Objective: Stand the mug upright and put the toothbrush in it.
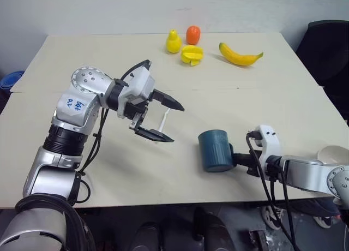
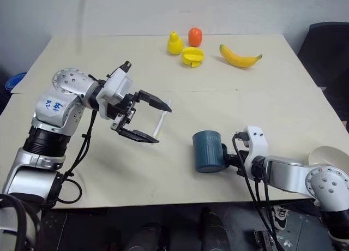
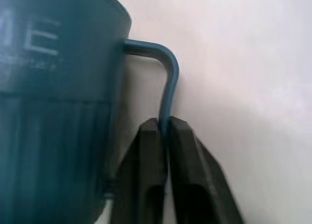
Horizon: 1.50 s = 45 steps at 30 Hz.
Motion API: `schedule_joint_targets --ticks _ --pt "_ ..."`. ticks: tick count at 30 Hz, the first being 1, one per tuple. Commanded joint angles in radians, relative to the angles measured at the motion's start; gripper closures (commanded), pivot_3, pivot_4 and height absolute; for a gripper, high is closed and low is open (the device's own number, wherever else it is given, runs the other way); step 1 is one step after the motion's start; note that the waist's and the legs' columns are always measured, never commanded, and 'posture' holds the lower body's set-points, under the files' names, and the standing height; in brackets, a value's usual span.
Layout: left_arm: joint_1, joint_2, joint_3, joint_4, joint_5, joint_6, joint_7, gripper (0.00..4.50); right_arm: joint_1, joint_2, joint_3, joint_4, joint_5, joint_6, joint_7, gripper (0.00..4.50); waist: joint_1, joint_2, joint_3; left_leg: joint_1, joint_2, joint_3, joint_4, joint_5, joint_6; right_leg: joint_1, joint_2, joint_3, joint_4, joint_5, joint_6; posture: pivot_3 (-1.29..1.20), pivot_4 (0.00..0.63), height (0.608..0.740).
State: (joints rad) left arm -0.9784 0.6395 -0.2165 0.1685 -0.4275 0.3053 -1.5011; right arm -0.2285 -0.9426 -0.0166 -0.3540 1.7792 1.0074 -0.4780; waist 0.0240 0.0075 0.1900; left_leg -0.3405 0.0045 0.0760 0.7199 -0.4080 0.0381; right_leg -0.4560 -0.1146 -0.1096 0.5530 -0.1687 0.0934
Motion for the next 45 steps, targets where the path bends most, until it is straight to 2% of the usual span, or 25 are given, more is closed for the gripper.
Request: schedule_joint_targets --ticks 1,9,12,15,19,22,25,28,31,41,42,45 --pt "-0.032 -0.002 0.016 -0.012 -0.005 -0.005 -0.041 0.00 0.001 -0.017 -0.027 -0.017 -0.003 0.008 0.021 4.48 0.000 0.000 0.000 0.000 0.000 0.000 0.000 0.000 0.000 0.000 0.000 0.000 0.000 0.000 0.000 0.00 0.150 0.740" --pt "-0.014 0.016 0.029 -0.025 -0.008 0.014 -0.029 0.00 -0.038 0.015 -0.056 -0.036 -0.069 -0.038 0.055 4.48 0.000 0.000 0.000 0.000 0.000 0.001 0.000 0.000 0.000 0.000 0.000 0.000 0.000 0.000 0.000 0.00 0.150 0.740" --pt "0.018 0.073 0.104 -0.013 -0.021 0.092 0.048 0.00 -0.149 0.122 -0.016 -0.068 -0.360 -0.176 0.119 4.48 -0.010 0.000 0.000 0.000 -0.001 0.003 0.000 0.000 0.000 -0.001 0.000 0.001 0.000 0.001 0.001 0.00 0.150 0.740" --pt "0.080 0.121 0.177 -0.022 -0.031 0.166 0.126 0.00 -0.226 0.229 0.076 -0.040 -0.659 -0.308 0.187 4.48 -0.027 0.000 0.000 0.000 -0.002 0.005 0.000 0.000 -0.001 -0.005 0.001 0.004 0.003 0.001 0.001 0.00 0.150 0.740" --pt "0.176 0.157 0.245 -0.057 -0.027 0.219 0.220 0.00 -0.259 0.297 0.231 0.050 -1.100 -0.523 0.307 4.48 -0.024 0.000 0.000 0.000 -0.001 0.005 -0.002 0.001 -0.002 -0.007 0.002 0.005 0.004 0.000 0.000 0.00 0.150 0.740" --pt "0.227 0.170 0.272 -0.081 -0.019 0.236 0.276 0.00 -0.252 0.404 0.254 0.189 -1.299 -0.710 0.331 4.48 -0.023 0.000 0.000 -0.003 -0.002 0.005 -0.001 0.001 -0.002 -0.008 0.000 0.003 0.004 0.000 0.000 0.00 0.150 0.740" --pt "0.238 0.173 0.285 -0.108 -0.032 0.263 0.308 0.00 -0.246 0.465 0.283 0.315 -1.510 -0.922 0.360 4.48 -0.024 0.000 0.000 -0.007 -0.004 0.007 0.000 0.001 -0.001 -0.009 -0.002 0.002 0.003 0.000 0.000 0.00 0.150 0.740" --pt "0.228 0.174 0.286 -0.122 -0.039 0.282 0.320 0.00 -0.223 0.536 0.244 0.418 -1.583 -1.027 0.364 4.48 -0.027 0.000 0.000 -0.007 -0.004 0.009 -0.001 0.001 -0.001 -0.009 -0.001 0.000 0.002 0.000 0.000 0.00 0.150 0.740" --pt "0.221 0.179 0.282 -0.129 -0.038 0.288 0.317 0.00 -0.161 0.561 0.226 0.451 -1.642 -1.090 0.398 4.48 -0.028 0.000 0.000 -0.005 -0.004 0.010 -0.002 0.001 -0.005 -0.009 0.001 -0.002 0.002 -0.001 0.000 0.00 0.150 0.740" --pt "0.164 0.139 0.225 -0.074 -0.013 0.267 0.299 0.00 0.020 0.570 0.188 0.326 -1.713 -1.090 0.532 4.48 -0.042 0.000 0.000 0.007 -0.002 0.013 -0.004 0.005 -0.013 -0.002 0.003 0.003 0.009 -0.002 -0.002 0.00 0.150 0.740" --pt "0.154 0.131 0.215 -0.060 -0.005 0.264 0.300 0.00 0.030 0.572 0.176 0.312 -1.702 -1.089 0.547 3.99 -0.043 -0.001 0.000 0.007 -0.002 0.013 -0.004 0.005 -0.013 -0.002 0.003 0.003 0.010 -0.002 -0.003 0.00 0.150 0.740" --pt "0.124 0.106 0.189 -0.004 0.025 0.244 0.311 0.00 0.033 0.564 0.142 0.272 -1.703 -1.045 0.571 3.21 -0.044 -0.001 0.000 0.006 -0.002 0.014 -0.004 0.005 -0.013 -0.005 0.002 0.003 0.011 -0.003 -0.004 0.00 0.150 0.740"
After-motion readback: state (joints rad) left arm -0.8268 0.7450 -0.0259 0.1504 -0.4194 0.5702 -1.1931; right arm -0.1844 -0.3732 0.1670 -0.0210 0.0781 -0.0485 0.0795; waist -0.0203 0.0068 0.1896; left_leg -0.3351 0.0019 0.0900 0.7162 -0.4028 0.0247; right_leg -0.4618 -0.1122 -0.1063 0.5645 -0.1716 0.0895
